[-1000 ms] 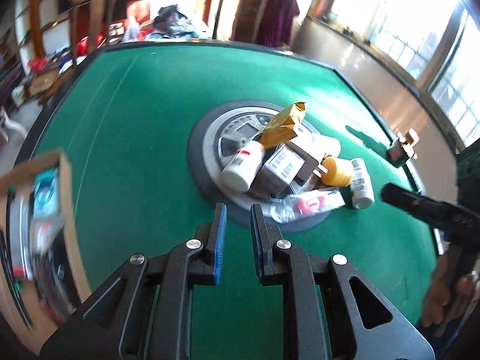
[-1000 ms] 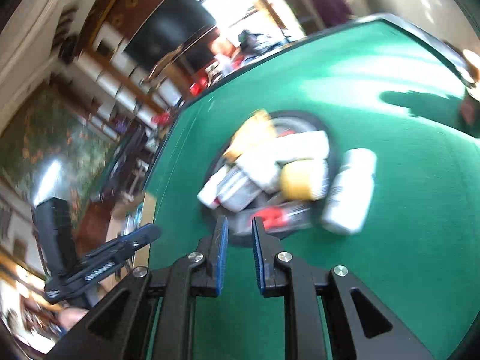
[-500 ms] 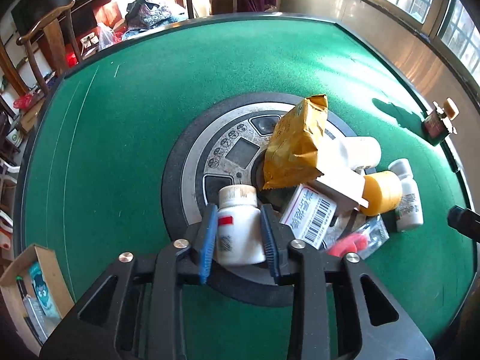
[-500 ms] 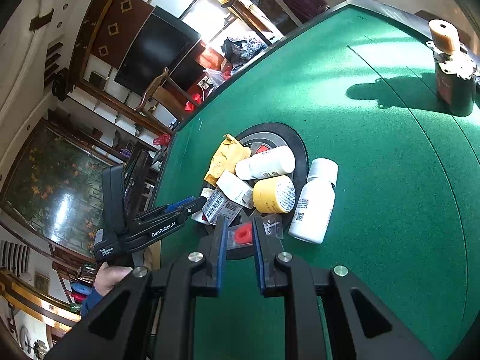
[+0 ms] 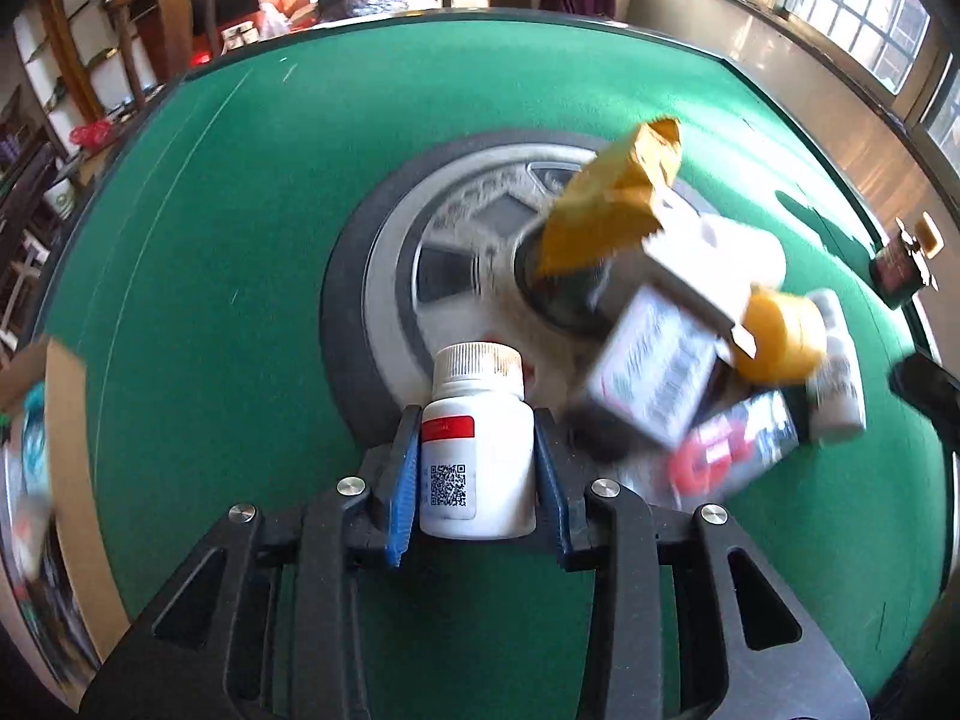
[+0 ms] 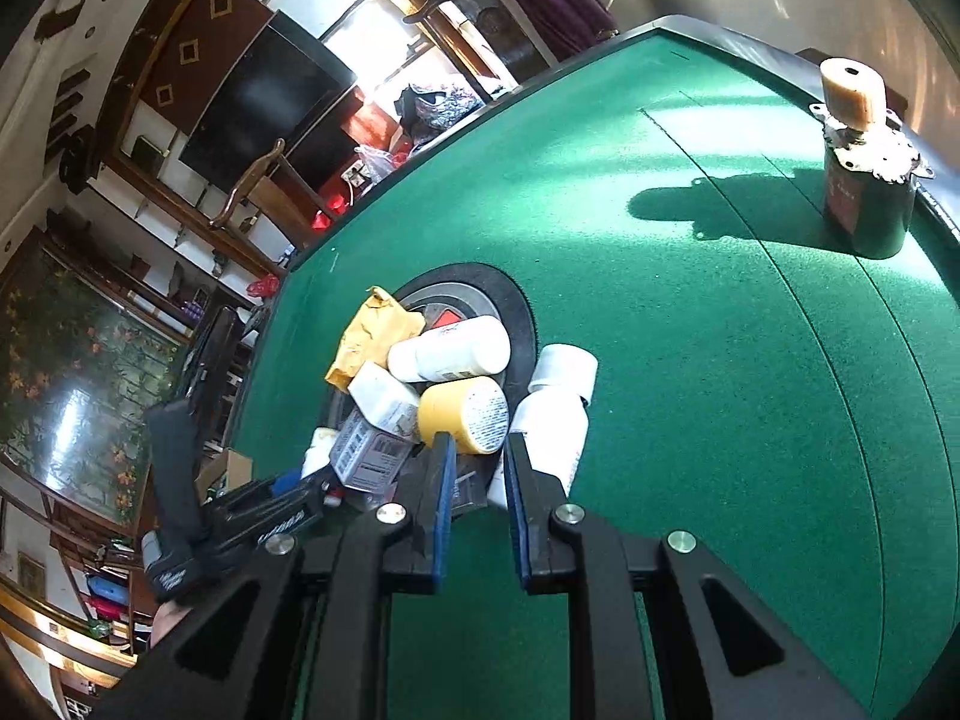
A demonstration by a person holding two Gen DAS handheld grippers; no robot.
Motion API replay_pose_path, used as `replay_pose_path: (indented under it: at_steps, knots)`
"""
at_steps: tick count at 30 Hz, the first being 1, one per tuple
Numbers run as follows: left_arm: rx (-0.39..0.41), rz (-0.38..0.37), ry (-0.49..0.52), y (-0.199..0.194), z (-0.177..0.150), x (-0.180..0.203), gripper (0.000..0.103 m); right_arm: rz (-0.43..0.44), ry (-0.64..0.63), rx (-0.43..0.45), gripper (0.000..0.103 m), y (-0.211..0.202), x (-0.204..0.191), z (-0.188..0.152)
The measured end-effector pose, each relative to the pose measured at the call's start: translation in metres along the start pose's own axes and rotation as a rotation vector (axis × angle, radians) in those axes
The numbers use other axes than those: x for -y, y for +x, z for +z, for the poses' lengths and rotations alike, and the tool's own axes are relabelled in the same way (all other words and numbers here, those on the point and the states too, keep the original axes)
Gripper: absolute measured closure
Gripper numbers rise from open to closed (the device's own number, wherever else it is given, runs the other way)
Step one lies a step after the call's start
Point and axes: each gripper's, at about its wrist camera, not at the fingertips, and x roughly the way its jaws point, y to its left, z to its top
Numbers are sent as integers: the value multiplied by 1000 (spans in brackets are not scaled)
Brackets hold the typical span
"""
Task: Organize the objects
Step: 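Grasp the white red-labelled pill bottle with left tool while right tool approaches another white bottle, then grasp the white pill bottle with right tool while left tool lifts its bottle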
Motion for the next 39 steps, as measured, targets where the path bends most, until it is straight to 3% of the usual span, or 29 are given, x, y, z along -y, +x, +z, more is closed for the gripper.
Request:
replay_pose_path:
  at_steps: [3, 5, 10, 14, 15, 19, 22, 31, 39]
  knots:
    - [32, 3, -9, -7, -30, 8, 69, -12, -2, -22, 86, 12, 1, 2]
    - [67, 15, -9, -8, -43, 10, 69, -66, -11, -12, 86, 14, -1, 3]
    - [92, -3, 4, -1, -49, 10, 69, -143, -26, 20, 85, 11, -5, 1]
    - [101, -13, 10, 1, -50, 7, 69, -216, -38, 24, 57, 19, -13, -2]
    - [102, -16, 11, 1, -51, 6, 69, -240, -38, 24, 56, 22, -14, -3]
    - [110, -12, 17, -9, -46, -2, 69, -256, -47, 7, 56, 38, -15, -4]
    - [120, -5, 19, -13, -49, -8, 69, -272, -68, 1, 69, 49, -13, -7]
    - [144, -19, -20, -26, -52, -9, 69, -213, -68, 71, 69, 12, -9, -16]
    - [299, 37, -62, -59, -54, -13, 69, -96, -246, 167, 69, -14, -71, -42]
